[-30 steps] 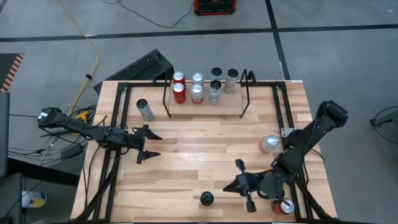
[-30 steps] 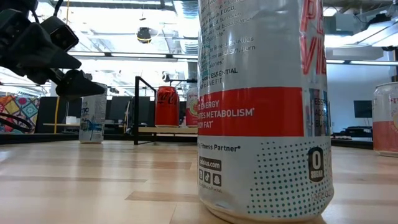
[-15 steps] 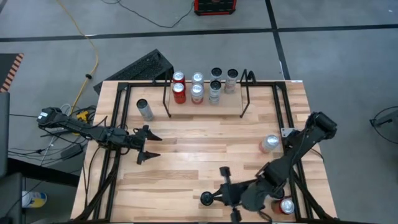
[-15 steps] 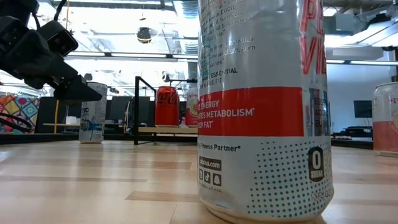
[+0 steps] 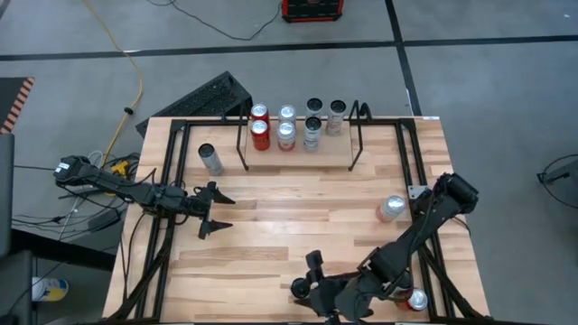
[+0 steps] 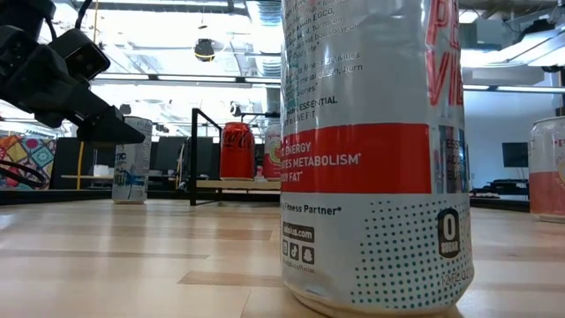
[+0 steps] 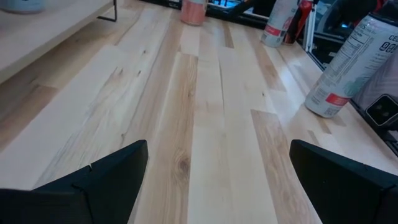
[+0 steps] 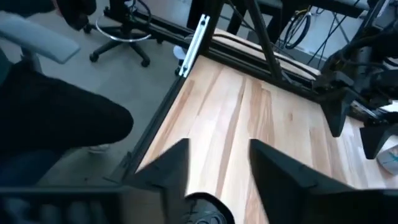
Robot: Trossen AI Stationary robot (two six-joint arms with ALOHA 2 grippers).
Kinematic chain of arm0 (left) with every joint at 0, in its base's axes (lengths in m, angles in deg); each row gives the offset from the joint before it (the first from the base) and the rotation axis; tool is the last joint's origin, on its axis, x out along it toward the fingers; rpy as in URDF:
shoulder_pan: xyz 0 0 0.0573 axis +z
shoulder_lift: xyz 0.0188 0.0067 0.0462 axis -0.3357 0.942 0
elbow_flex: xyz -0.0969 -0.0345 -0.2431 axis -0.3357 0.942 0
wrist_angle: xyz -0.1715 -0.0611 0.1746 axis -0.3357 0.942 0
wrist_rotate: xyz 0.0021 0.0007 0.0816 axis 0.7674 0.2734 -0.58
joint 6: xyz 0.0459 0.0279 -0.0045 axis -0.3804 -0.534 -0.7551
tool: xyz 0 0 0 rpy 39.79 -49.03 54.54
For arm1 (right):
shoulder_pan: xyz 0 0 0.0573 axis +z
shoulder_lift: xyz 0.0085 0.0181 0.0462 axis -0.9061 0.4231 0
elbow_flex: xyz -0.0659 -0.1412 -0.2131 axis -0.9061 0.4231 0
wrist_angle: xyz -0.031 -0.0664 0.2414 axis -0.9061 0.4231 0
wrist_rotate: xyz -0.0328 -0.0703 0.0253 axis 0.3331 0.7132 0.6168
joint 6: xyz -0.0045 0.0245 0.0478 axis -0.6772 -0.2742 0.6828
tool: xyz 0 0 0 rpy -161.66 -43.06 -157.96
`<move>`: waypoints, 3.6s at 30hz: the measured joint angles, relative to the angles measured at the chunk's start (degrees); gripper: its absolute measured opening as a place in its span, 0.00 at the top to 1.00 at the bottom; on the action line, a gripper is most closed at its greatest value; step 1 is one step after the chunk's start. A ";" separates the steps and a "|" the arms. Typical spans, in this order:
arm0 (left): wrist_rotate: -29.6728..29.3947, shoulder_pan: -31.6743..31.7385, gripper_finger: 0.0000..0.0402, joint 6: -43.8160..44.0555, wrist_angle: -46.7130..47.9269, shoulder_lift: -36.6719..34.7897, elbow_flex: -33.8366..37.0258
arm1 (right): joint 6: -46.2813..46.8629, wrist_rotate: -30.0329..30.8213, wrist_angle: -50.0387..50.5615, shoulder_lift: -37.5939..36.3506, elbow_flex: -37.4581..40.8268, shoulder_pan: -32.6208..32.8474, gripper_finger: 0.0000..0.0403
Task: Place canned beverage on shelf
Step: Put the right white pink soda can on the shelf and align with other white pink soda can
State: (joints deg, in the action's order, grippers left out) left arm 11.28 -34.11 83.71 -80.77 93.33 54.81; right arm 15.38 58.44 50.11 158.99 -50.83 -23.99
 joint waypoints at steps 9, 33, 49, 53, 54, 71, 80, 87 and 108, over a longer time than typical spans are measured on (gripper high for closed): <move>-0.04 0.00 0.06 -0.33 -0.11 0.00 0.00 | 3.39 -4.69 4.95 -1.32 -0.02 -1.45 0.20; -0.13 0.00 0.06 -0.05 -0.31 0.00 -0.01 | 7.38 -10.54 2.08 -0.79 7.46 -3.84 0.14; -0.13 0.00 0.06 0.02 -0.31 -0.02 -0.01 | 11.01 -10.50 10.88 -3.38 5.73 -3.36 0.14; -0.13 0.00 0.06 0.05 -0.31 -0.02 -0.01 | 18.93 -10.37 21.14 -8.27 1.24 -3.05 0.14; -0.14 0.00 0.06 0.07 -0.29 0.00 -0.01 | 21.31 -10.37 23.43 -9.23 0.65 -3.05 0.14; -0.15 0.00 0.06 -0.09 0.44 0.00 0.00 | 88.73 -31.89 74.11 -17.52 -0.57 5.43 0.14; -0.15 0.00 0.06 -0.61 0.37 -0.02 0.00 | 96.30 -31.66 71.98 -15.79 -0.55 11.42 0.14; -0.15 0.00 0.06 -1.48 0.26 -0.02 -0.01 | 101.17 -30.35 71.03 -15.79 -0.55 13.70 0.14; -0.17 0.00 0.06 -2.93 0.26 0.00 -0.01 | 95.70 -31.42 71.08 -10.22 -0.50 14.44 0.14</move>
State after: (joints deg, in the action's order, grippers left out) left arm 11.11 -34.11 80.77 -80.52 93.33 54.80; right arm 111.08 27.01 121.19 148.77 -51.33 -9.55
